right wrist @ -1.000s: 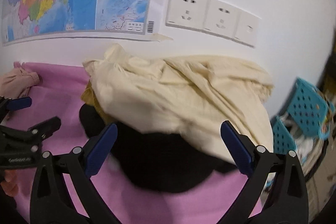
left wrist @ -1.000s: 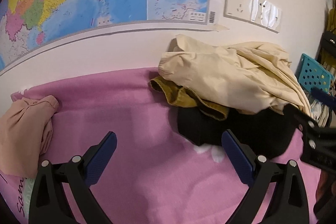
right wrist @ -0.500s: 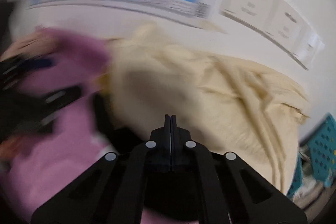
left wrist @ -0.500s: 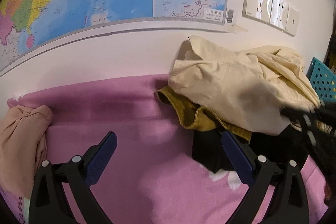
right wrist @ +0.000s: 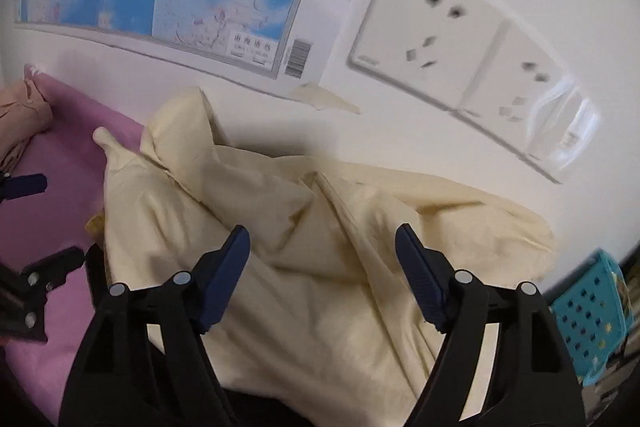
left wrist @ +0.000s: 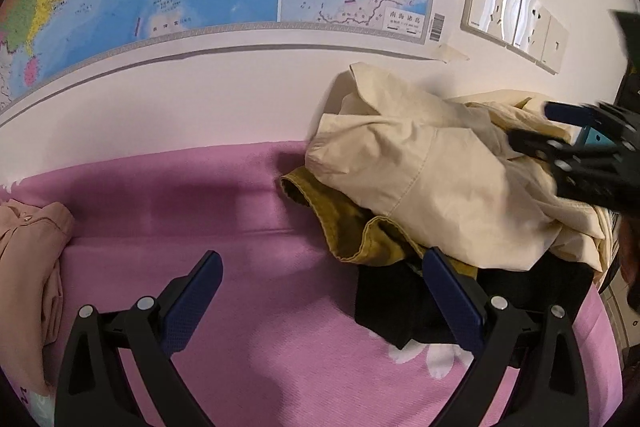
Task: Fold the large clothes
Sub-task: 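Reach the right tool into the cream jacket and close on its fabric, then lift the cream jacket with the right tool while the left tool grasps its other side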
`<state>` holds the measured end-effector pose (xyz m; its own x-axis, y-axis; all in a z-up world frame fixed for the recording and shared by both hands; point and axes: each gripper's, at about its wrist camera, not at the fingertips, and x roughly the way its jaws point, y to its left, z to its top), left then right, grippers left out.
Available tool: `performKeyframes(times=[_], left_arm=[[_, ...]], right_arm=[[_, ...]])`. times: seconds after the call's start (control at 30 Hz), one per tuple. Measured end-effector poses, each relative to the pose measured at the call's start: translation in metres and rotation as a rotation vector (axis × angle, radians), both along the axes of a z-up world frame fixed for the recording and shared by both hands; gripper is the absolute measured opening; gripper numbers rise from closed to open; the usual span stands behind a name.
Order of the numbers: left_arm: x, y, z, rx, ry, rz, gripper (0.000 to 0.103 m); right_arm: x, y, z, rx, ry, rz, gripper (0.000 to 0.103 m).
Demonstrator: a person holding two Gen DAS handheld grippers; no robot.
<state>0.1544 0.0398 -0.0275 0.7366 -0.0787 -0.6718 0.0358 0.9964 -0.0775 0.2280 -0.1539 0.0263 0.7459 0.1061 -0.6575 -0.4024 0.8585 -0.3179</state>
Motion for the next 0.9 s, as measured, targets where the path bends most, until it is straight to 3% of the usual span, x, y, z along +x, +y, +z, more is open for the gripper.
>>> performKeyframes(times=[0.1,0.17,0.23,0.33,0.37,0.4,0.47,0.63,0.77,0.9], left_arm=[[0.004,0.002,-0.004,-0.006,0.011,0.006,0.096],[0.006,0.004,-0.006,-0.008,0.013,0.010,0.096],[0.007,0.005,-0.008,-0.006,0.013,0.013,0.096],[0.009,0.004,-0.011,0.002,0.020,0.013,0.096],[0.009,0.005,-0.011,0.003,0.021,0.013,0.096],[0.009,0.006,-0.012,0.004,0.022,0.012,0.096],[0.008,0.009,-0.011,-0.001,0.018,-0.001,0.096],[-0.004,0.012,0.001,-0.038,-0.058,-0.090,0.096],[-0.025,0.000,0.025,-0.135,-0.168,-0.274,0.096],[-0.048,-0.030,0.050,-0.131,-0.310,-0.469,0.096]], right_arm=[[0.002,0.025,-0.010,-0.093,0.002,0.126,0.072],[0.005,0.036,-0.015,-0.162,-0.033,0.143,0.072],[0.017,0.040,-0.017,-0.145,-0.010,0.150,0.070],[0.041,0.038,-0.015,-0.087,0.047,0.192,0.045],[0.042,0.037,-0.014,-0.077,0.059,0.207,0.021],[0.043,0.035,-0.012,-0.070,0.059,0.211,0.019],[0.029,0.028,0.012,-0.032,0.004,0.187,0.015],[-0.028,-0.037,0.111,0.172,-0.193,0.092,0.015],[-0.068,-0.071,0.160,0.190,-0.287,0.023,0.014],[-0.079,-0.089,0.197,0.253,-0.335,-0.005,0.014]])
